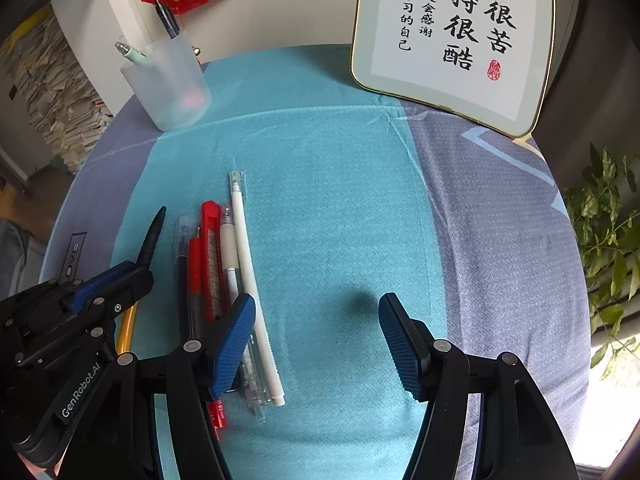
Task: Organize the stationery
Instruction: 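Grasp the orange-barrel black pen with the left gripper while the right grasps the white pen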
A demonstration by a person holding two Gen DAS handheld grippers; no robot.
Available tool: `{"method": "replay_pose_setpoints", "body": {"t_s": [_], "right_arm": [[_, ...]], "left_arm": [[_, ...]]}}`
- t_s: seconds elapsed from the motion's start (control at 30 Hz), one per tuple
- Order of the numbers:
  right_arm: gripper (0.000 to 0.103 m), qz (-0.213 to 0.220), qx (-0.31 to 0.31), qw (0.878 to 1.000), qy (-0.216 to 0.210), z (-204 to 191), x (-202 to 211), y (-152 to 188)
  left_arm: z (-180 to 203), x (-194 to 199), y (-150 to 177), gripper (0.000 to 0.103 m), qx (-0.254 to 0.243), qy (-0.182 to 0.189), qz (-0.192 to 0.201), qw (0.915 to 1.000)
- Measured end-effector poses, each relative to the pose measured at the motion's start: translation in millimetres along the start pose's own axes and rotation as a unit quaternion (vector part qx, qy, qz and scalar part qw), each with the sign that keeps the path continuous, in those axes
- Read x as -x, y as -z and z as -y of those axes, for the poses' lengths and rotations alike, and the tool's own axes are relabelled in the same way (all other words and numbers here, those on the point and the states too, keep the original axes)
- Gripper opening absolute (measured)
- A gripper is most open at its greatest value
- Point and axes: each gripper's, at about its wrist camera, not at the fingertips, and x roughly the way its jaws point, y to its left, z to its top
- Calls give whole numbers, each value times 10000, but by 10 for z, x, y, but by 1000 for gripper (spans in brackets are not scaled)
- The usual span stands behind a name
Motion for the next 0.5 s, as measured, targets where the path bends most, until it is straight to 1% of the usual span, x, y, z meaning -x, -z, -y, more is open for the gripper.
{"method": "replay_pose_setpoints", "body": {"t_s": [0.17, 0.2, 0.23, 0.27, 0.3, 0.33, 0.4, 0.5], "right_arm": [[65, -10, 168, 9994, 289, -96, -75, -10], [62, 88, 246, 9988, 404, -132, -77, -10], [57, 156, 298, 9989, 326, -163, -76, -17], [37, 212, 349, 9988, 256, -208, -62, -24], [13, 236, 397, 9986, 265, -237, -62, -37], [9, 253, 422, 9985, 257, -258, -67, -44], [8, 293, 481, 9980, 281, -289, -74, -47], [8, 316, 323, 9989, 87, -222, -65, -56]], "left_arm": [[-15, -15, -11, 8, 44, 59, -27, 10000], [-18, -12, -14, 8, 54, 96, -25, 9999], [-23, -2, -15, 8, 68, 142, -17, 9999], [-30, 19, -13, 8, 86, 191, -2, 9998], [-36, 35, -14, 8, 92, 230, 10, 9997], [-34, 43, -15, 8, 99, 254, 19, 9996], [-42, 34, -13, 8, 122, 307, -6, 9995], [-68, -32, -11, 8, 203, 443, -137, 9987]]}}
